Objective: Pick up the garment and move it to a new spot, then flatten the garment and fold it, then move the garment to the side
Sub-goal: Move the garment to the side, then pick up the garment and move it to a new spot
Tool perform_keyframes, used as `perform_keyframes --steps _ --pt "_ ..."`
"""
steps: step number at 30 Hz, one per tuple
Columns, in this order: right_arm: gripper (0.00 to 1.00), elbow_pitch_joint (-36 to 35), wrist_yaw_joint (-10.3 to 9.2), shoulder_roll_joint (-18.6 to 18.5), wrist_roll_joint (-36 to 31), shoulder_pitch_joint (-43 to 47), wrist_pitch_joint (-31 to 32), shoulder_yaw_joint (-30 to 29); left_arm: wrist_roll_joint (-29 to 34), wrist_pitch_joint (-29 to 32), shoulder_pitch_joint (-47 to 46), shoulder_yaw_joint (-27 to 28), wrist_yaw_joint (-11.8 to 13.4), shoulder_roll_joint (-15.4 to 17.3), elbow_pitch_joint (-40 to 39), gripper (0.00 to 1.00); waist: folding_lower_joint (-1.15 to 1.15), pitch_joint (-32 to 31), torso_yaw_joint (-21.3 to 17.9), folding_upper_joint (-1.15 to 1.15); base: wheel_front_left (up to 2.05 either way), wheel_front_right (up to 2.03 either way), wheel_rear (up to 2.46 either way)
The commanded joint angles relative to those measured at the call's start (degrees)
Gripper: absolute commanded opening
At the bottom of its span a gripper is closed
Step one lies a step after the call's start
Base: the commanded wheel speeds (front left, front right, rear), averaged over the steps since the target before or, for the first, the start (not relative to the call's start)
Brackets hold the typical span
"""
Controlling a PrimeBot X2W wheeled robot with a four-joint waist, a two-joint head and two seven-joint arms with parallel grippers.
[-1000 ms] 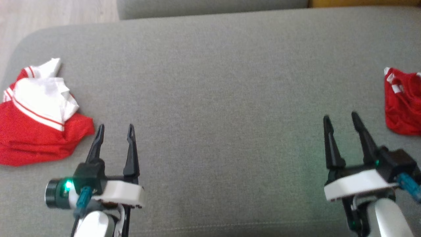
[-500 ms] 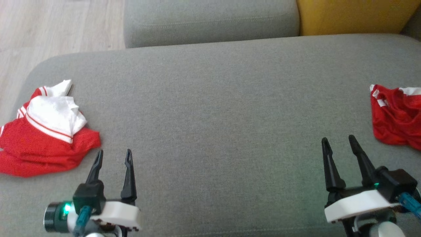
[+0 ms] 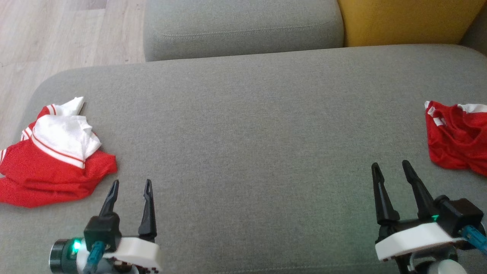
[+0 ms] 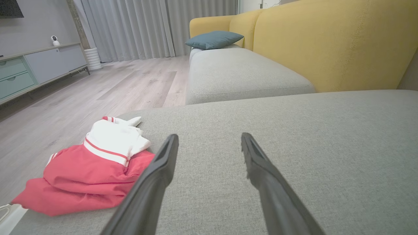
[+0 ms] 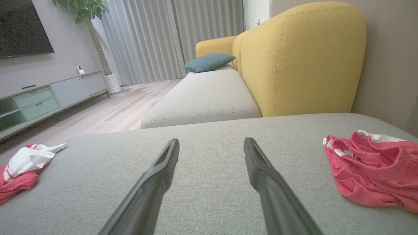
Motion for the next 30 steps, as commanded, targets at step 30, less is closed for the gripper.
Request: perform_keyframes --steps 30 --pt "1.00 -4.02 0.19 -0.25 -2.86 -4.97 2.47 2.68 -0.55 -1.61 -10.49 1.84 -1.38 0.16 0.86 1.00 0.00 4.09 19.89 0.00 0.00 0.00 0.00"
